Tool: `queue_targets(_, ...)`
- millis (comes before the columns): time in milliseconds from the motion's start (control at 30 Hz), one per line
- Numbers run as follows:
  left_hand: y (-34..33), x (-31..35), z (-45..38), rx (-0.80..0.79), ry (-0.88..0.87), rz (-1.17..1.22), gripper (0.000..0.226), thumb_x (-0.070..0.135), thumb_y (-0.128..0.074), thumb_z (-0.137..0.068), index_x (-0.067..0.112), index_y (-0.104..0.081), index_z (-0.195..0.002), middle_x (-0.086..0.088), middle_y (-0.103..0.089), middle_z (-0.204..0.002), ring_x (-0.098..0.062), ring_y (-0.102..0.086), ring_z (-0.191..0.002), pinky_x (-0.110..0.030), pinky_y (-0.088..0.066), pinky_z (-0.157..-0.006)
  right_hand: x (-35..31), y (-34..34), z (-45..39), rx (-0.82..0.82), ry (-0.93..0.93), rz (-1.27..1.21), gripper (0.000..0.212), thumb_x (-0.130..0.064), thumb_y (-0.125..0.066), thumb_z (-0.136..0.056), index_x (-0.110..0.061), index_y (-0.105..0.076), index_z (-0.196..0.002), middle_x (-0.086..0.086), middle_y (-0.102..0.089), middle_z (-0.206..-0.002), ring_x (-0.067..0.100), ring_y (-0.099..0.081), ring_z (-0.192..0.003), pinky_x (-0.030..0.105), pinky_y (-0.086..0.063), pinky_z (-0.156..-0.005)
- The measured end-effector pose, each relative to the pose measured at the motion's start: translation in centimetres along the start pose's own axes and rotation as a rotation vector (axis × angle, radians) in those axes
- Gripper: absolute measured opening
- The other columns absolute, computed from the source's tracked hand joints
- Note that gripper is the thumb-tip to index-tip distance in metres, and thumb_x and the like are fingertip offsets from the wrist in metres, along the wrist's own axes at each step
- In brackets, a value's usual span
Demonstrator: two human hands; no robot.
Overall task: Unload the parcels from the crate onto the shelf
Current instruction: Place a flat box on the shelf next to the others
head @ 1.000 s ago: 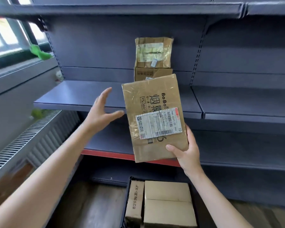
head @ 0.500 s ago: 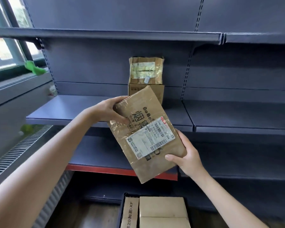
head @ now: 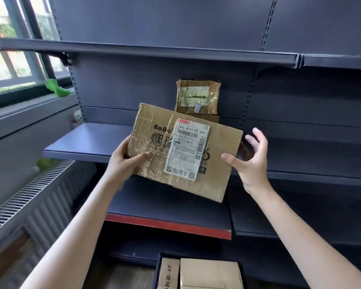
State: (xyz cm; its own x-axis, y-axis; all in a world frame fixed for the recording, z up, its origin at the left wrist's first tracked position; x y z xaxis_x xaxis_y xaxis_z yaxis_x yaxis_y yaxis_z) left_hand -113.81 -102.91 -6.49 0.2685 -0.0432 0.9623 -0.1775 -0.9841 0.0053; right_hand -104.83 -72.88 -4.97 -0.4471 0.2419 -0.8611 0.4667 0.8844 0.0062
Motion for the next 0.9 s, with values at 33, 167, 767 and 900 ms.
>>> queue_targets(33,0.0,-0.5,0.4,0.026,0.001,0.011,0.053,0.02,-0.084,-0.062,0.038,-0.061,-0.106,0.016,-0.073,-0.088,-0.003,-0.068,-0.076,-0.021,-0.054,-0.056,0.2,-0.3,0.1,0.024,-0.018,-0.055,0.083,-0.028,-0.088,-0.052,-0.036,-0.041,-0.12,0.001,-0.044,-0.134,0.007,-0.043,-0.124,0.04,-0.042,-0.102)
queue_targets(167,-0.1,-2.6,1.9,0.138,-0.002,0.036,0.052,0.015,-0.078,-0.072,0.031,-0.058,-0.117,0.017,-0.073,-0.086,0.002,-0.066,-0.07,-0.014,-0.05,-0.054,1.7,-1.8,1.0,-0.101,-0.092,-0.063,0.084,-0.032,-0.085,-0.053,-0.036,-0.042,-0.125,0.0,-0.047,-0.134,0.019,-0.043,-0.128,0.046,-0.043,-0.102)
queue_targets(767,-2.4,-5.5,3.8,0.265,0.083,0.2,0.042,0.016,-0.067,-0.084,0.029,-0.056,-0.122,0.013,-0.073,-0.086,-0.008,-0.07,-0.078,-0.031,-0.057,-0.06,3.1,-0.2,3.7,-0.368,-0.205,0.014,0.101,-0.042,-0.084,-0.049,-0.052,-0.03,-0.134,-0.024,-0.04,-0.139,0.005,-0.034,-0.133,0.047,-0.037,-0.107)
queue_targets(900,-3.2,-4.9,4.2,0.249,0.031,0.143,0.047,0.024,-0.07,-0.075,0.048,-0.053,-0.112,0.007,-0.071,-0.102,-0.013,-0.065,-0.086,-0.037,-0.051,-0.083,3.4,0.8,4.1,-0.278,-0.18,0.017,0.096,-0.034,-0.084,-0.048,-0.055,-0.035,-0.128,-0.026,-0.044,-0.132,0.003,-0.038,-0.129,0.042,-0.039,-0.106)
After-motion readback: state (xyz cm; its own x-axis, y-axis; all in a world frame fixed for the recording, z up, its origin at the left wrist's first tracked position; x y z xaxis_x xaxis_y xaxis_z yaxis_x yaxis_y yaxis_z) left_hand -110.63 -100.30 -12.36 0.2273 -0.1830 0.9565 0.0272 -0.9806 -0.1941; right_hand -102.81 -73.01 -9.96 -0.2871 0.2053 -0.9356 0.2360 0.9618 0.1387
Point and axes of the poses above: each hand's wrist, its own z-axis away from the middle knuckle, its own y-axis out of the back of the hand, x = y × z, the point moved 4 cm from there along -z, towards the middle knuckle
